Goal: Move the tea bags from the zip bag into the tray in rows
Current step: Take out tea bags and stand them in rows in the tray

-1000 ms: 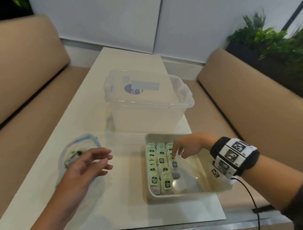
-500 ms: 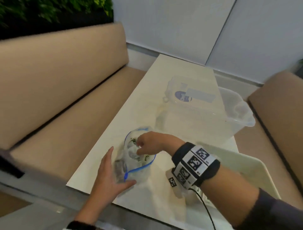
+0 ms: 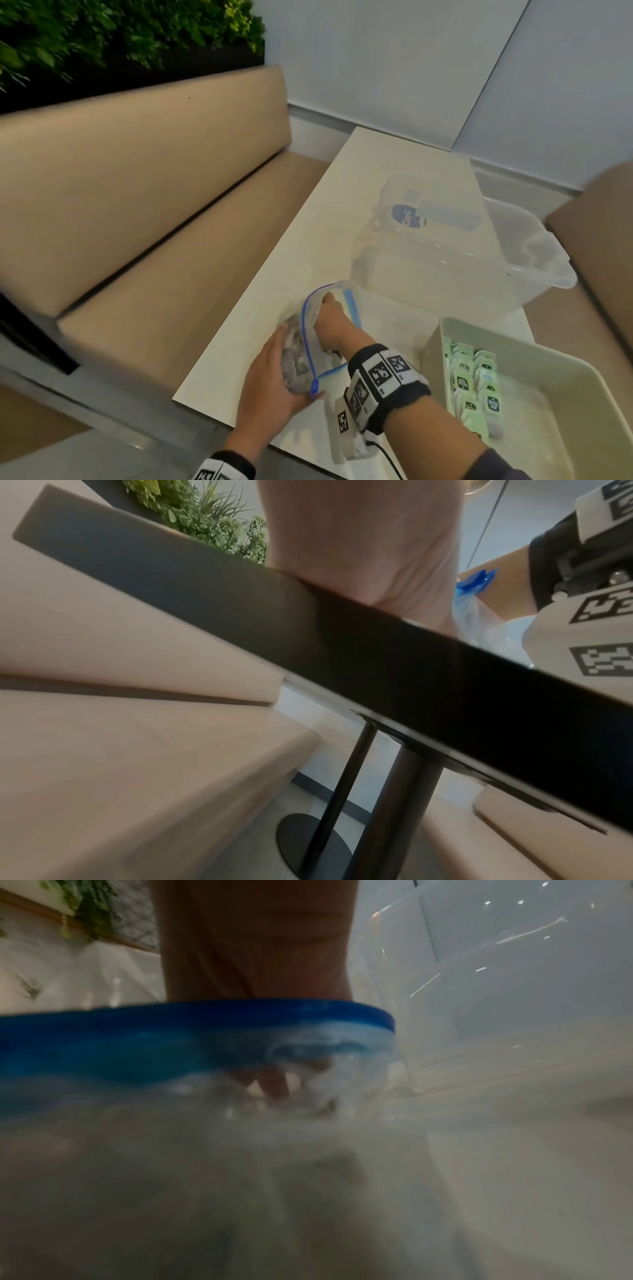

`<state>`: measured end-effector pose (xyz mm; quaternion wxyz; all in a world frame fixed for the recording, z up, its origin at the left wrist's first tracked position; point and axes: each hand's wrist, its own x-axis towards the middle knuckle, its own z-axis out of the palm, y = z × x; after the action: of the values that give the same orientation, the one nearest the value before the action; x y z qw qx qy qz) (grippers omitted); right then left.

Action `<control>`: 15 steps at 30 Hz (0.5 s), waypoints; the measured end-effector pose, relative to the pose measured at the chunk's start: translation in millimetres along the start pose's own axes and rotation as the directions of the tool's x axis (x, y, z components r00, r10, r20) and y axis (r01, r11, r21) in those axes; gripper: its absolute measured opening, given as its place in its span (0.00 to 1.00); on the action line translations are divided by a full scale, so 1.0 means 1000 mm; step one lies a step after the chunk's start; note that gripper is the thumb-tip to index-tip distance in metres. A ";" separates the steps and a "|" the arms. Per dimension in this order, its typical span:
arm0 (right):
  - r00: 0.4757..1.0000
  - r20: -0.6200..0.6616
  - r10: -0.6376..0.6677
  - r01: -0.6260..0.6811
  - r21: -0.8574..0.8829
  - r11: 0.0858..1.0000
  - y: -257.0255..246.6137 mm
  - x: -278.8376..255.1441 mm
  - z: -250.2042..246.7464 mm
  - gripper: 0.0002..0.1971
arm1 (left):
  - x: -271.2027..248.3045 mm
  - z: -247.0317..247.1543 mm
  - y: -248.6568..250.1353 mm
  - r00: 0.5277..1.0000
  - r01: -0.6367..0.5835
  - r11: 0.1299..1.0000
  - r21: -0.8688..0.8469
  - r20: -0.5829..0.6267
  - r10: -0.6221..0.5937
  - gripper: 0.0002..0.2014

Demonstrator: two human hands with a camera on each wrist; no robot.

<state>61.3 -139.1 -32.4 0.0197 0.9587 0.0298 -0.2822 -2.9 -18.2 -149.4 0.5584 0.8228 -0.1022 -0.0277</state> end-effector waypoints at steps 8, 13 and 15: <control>0.999 -0.032 -0.043 0.050 0.249 0.967 0.005 -0.001 0.003 0.20 | 0.000 -0.003 0.001 0.998 0.038 0.998 0.054 -0.046 -0.036 0.49; 0.999 -0.017 -0.041 0.044 0.322 0.946 0.008 -0.009 0.001 0.19 | 0.001 -0.001 -0.006 0.999 0.029 0.999 0.016 -0.046 -0.028 0.46; 0.999 -0.012 -0.045 0.046 0.330 0.943 0.007 -0.008 0.002 0.19 | 0.001 -0.001 -0.007 0.998 0.027 0.999 0.026 -0.054 -0.025 0.46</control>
<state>53.7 -146.6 -29.7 -0.1479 0.9480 0.0043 -0.2816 -0.5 -15.2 -155.6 0.5496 0.8318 -0.0767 -0.0115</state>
